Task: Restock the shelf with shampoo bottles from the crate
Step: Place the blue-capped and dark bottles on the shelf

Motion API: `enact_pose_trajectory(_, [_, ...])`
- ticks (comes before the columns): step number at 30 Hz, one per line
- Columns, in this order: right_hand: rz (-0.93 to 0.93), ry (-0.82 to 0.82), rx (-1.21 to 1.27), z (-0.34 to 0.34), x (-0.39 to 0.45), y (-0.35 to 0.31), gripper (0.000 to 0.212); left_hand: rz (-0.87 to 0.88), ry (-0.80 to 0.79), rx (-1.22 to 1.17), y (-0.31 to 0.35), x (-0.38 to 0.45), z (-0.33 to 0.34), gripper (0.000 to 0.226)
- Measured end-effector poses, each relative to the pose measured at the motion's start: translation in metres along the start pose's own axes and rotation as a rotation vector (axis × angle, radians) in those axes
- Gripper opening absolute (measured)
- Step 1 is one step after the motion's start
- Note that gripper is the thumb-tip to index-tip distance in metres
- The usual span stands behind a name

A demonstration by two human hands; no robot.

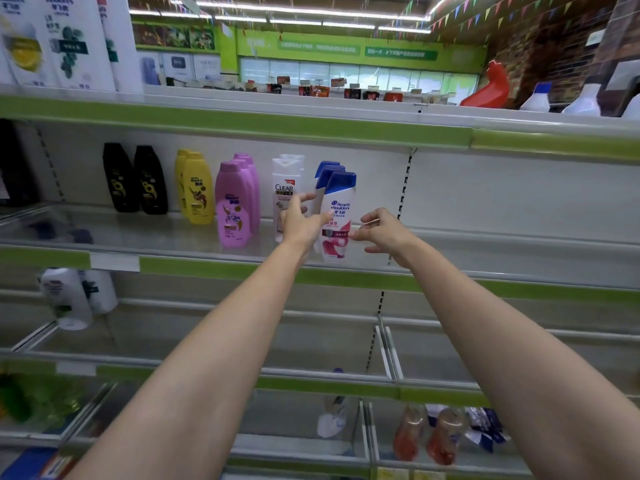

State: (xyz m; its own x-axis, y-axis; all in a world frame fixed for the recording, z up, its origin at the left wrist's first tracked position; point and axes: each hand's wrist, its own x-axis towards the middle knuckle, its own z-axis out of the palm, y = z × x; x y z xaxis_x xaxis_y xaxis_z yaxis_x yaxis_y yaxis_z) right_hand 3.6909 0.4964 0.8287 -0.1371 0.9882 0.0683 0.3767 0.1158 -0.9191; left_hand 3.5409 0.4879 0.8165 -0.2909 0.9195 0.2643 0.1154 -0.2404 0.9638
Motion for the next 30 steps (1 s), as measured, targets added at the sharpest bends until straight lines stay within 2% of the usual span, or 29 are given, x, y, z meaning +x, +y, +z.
enact_pose_trajectory(4, [-0.012,-0.082,-0.036,-0.008,-0.018,0.007,0.035,0.062,0.088,0.013,0.002,-0.027,0.007,0.034])
enact_pose_trajectory(8, [-0.006,-0.202,-0.107,-0.006,-0.035,0.021,0.030,0.049,0.093,0.114,-0.005,-0.059,0.011,0.020])
enact_pose_trajectory(14, [-0.105,-0.388,-0.487,0.019,-0.066,0.066,0.027,-0.083,0.024,0.535,-0.053,-0.112,0.004,0.018])
enact_pose_trajectory(18, [-0.151,-0.528,-0.699,0.045,-0.083,0.107,0.032,-0.213,-0.095,0.793,-0.090,-0.148,-0.007,0.023])
enact_pose_trajectory(25, [-0.116,-0.728,-0.888,0.090,-0.107,0.190,0.043,-0.390,-0.435,1.247,-0.171,-0.193,-0.028,0.034])
enact_pose_trajectory(30, [-0.072,-0.838,-0.927,0.122,-0.128,0.259,0.044,-0.544,-0.602,1.314,-0.237,-0.231,-0.034,0.045])
